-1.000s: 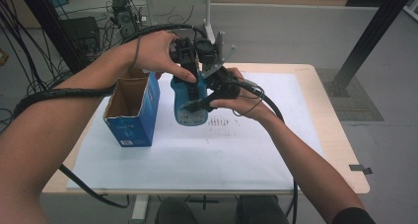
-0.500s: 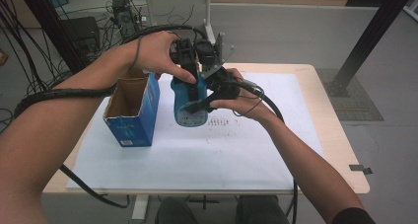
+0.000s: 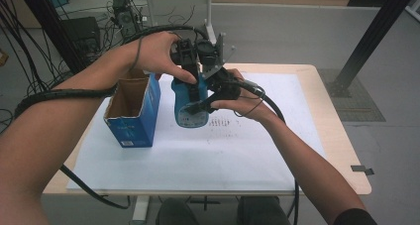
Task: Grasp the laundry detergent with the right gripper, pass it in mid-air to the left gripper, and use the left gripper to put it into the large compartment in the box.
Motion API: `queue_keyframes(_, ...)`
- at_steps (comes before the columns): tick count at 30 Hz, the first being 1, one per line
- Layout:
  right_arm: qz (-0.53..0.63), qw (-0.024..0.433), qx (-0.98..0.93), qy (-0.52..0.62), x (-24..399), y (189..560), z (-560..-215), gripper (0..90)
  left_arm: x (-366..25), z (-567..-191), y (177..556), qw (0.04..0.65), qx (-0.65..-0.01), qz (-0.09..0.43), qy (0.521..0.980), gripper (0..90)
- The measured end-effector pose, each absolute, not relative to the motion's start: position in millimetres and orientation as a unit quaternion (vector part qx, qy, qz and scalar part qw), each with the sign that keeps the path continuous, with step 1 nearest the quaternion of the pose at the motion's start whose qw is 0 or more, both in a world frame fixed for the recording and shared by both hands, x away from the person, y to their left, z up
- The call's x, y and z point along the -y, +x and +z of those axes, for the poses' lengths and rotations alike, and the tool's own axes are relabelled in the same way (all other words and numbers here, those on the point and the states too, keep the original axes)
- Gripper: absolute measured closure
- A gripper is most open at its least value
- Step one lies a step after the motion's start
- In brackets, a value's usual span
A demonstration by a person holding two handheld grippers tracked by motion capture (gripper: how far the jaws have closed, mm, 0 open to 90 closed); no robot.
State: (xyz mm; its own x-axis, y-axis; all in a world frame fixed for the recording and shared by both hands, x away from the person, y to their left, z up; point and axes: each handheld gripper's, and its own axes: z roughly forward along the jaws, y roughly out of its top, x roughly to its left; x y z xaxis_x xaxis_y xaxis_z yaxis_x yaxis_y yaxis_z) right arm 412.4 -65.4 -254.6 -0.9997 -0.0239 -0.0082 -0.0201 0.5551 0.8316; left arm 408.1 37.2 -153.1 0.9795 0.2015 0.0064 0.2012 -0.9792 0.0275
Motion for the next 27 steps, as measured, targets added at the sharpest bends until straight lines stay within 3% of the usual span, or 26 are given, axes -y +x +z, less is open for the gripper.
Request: queue_keyframes(27,-0.478,0.006,0.878,0.014,68.6,415.7,-258.2,42.4,-34.0,-154.4,409.8,0.012,-0.102,0.006,0.995,38.0)
